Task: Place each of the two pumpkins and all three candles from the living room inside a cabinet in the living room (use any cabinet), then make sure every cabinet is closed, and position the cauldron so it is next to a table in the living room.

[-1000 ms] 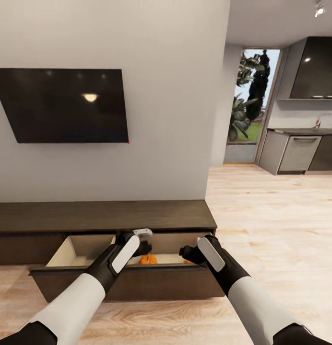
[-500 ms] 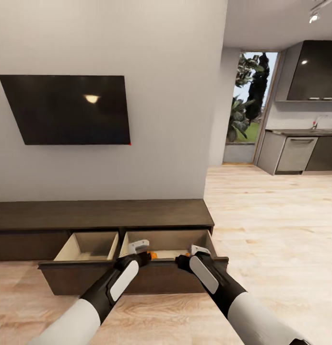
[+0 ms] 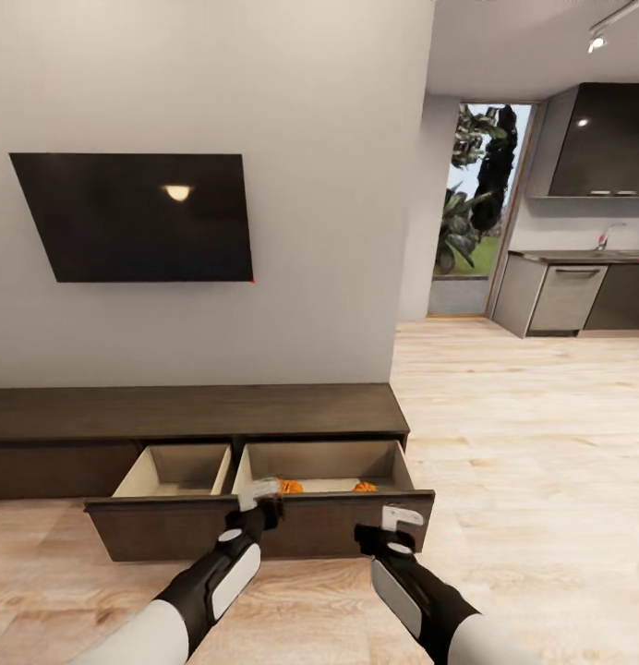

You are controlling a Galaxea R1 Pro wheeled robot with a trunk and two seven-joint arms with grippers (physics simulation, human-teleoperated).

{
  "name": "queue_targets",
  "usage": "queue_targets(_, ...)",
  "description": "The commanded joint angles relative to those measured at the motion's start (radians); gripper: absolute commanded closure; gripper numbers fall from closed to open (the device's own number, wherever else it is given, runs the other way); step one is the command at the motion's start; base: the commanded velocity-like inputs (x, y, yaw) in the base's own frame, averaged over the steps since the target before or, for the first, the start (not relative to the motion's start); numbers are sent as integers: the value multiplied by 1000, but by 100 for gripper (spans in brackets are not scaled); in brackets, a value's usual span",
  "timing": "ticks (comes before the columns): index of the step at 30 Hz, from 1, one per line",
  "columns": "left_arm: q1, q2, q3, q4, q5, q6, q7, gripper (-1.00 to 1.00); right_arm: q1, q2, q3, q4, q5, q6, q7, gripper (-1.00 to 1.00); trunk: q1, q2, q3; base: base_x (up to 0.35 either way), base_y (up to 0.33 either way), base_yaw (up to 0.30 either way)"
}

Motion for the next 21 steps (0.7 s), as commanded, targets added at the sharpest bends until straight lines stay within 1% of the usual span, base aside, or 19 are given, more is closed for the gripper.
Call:
queue_targets(1, -1, 1, -20, 14, 7, -19, -6, -100, -1, 0, 17, 9, 6, -18, -2, -100, 0, -1, -1, -4, 0, 0)
queue_targets(2, -1, 0, -43, 43, 7, -54, -28, -100, 0, 3, 33, 28, 17, -66, 6, -100, 0, -1, -1, -2, 0, 0)
queue_targets(3, -1, 0, -52, 55, 7, -68, -35, -100, 1, 4, 39, 37, 22, -87, 9, -100, 0, -1, -1, -2, 0, 0)
queue_targets(5, -1, 0, -73, 96, 7, -111, -56, -100, 1, 7, 57, 86, 31, -143, 19, -100, 0, -1, -1, -1, 0, 0)
queue_targets(8, -1, 0, -82, 120, 6, -138, -76, -100, 2, 8, 65, 131, 37, -173, 24, -100, 0, -1, -1, 0, 0, 0)
queue_targets(11, -1, 0, -85, 138, 6, -148, -93, -100, 2, 10, 68, 149, 41, -186, 26, -100, 0, -1, -1, 0, 0, 0)
queue_targets(14, -1, -1, -100, 177, 6, -157, -109, -100, 3, 12, 71, 166, 61, -199, 27, -100, 0, -1, -1, 0, 0, 0)
queue_targets(16, -1, -1, -111, 211, 6, -173, -116, -100, 11, 16, 75, 190, 87, -259, 27, -100, 0, -1, -1, 0, 0, 0)
queue_targets(19, -1, -1, -115, 229, 6, -189, -119, -100, 21, 21, 83, 205, 109, -308, 28, -100, 0, -1, -1, 0, 0, 0)
queue_targets(21, -1, -1, -117, 235, 7, -195, -121, -100, 24, 25, 90, 210, 120, -325, 28, -100, 8, -15, -7, 0, 0, 0)
